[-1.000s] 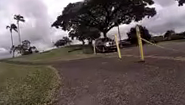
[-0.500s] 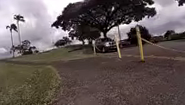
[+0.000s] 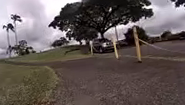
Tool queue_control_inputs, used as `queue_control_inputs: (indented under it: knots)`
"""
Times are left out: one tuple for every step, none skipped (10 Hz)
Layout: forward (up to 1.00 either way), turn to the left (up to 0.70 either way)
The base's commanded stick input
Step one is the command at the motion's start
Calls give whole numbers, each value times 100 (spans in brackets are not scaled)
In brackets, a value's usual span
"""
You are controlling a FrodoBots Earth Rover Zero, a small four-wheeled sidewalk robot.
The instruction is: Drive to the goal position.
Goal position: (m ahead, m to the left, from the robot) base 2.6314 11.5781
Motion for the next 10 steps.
queue_control_inputs:
  knots:
    - [0,0]
    - [0,0]
    - [55,0]
    - [70,0]
    - [70,0]
    - [70,0]
    - [70,0]
    - [70,0]
    - [70,0]
    - [70,0]
